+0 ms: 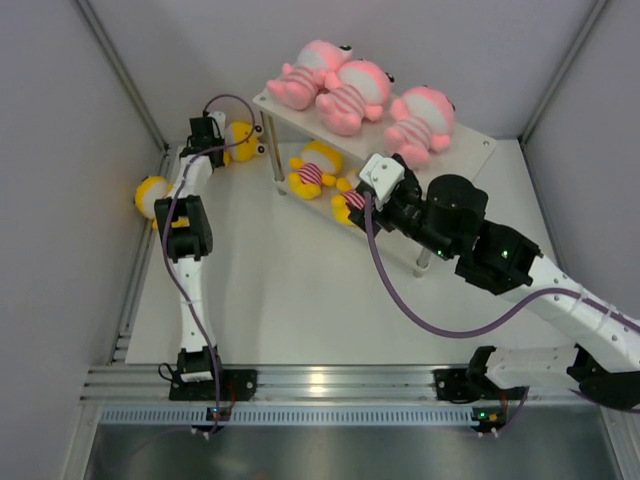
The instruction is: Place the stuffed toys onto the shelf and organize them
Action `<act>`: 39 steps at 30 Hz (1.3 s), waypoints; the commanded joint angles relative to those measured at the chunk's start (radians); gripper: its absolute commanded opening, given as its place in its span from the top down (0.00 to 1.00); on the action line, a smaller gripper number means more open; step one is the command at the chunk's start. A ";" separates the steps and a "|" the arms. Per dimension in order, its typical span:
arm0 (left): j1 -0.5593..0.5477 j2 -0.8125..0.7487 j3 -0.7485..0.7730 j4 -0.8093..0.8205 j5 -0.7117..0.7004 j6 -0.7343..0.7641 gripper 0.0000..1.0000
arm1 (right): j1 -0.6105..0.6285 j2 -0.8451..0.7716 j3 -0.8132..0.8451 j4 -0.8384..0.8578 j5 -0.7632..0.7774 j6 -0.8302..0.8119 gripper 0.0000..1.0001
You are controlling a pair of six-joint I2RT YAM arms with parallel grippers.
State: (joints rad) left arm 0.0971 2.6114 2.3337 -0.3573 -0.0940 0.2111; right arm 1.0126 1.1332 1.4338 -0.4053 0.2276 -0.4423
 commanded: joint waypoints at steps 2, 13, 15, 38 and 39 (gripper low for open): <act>0.009 -0.060 -0.052 0.083 0.023 0.022 1.00 | 0.017 -0.001 0.037 0.026 0.021 0.010 0.31; 0.012 -0.651 -0.821 0.081 0.230 -0.191 1.00 | 0.017 -0.064 -0.024 0.082 0.023 0.062 0.31; 0.012 -0.770 -0.968 0.080 0.266 -0.208 1.00 | 0.017 -0.069 -0.021 0.085 0.039 0.085 0.31; -0.252 -1.472 -1.396 -0.431 0.564 0.048 1.00 | 0.017 -0.194 -0.059 0.091 0.078 0.263 0.34; -0.304 -1.463 -1.384 -0.431 0.563 0.041 1.00 | 0.018 -0.197 -0.059 0.092 0.079 0.267 0.34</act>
State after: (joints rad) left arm -0.0788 1.1728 0.9375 -0.7654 0.4217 0.2165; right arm 1.0126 0.9661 1.3712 -0.3645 0.3111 -0.2138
